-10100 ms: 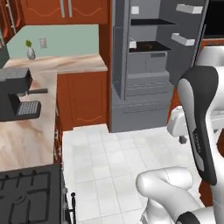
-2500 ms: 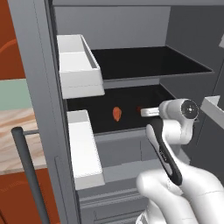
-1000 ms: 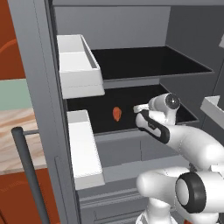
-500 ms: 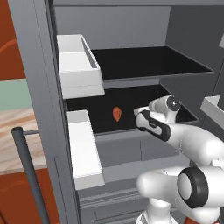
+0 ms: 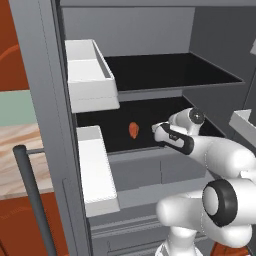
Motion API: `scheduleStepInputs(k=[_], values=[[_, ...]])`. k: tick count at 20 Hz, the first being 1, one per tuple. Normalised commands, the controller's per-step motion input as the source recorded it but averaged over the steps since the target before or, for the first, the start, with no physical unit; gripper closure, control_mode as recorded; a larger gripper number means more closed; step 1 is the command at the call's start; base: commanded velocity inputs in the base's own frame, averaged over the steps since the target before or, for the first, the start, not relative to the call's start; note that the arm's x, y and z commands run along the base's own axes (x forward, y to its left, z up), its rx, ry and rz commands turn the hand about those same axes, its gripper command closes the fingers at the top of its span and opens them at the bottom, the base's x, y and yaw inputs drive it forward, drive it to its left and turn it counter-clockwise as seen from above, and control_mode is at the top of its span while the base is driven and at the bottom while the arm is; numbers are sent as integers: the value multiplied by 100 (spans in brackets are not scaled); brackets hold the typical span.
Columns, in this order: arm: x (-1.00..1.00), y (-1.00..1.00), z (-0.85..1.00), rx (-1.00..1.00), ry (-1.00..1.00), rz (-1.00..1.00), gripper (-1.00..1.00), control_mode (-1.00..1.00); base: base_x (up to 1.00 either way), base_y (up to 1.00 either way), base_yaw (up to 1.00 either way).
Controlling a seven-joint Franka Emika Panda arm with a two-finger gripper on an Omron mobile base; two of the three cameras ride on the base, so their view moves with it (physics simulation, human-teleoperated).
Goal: Gather the sweet potatos from the fridge and place them on a tray on the dining counter. Then gather the steaks from the fridge and place them on the other tray.
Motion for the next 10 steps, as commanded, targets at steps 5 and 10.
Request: scheduleStepInputs(k=[5,10], values=[[9,0,-16,0,5,4,-100,-100,0,0,0],[3,0,-12,0,3,3,-100,-100,0,0,0]])
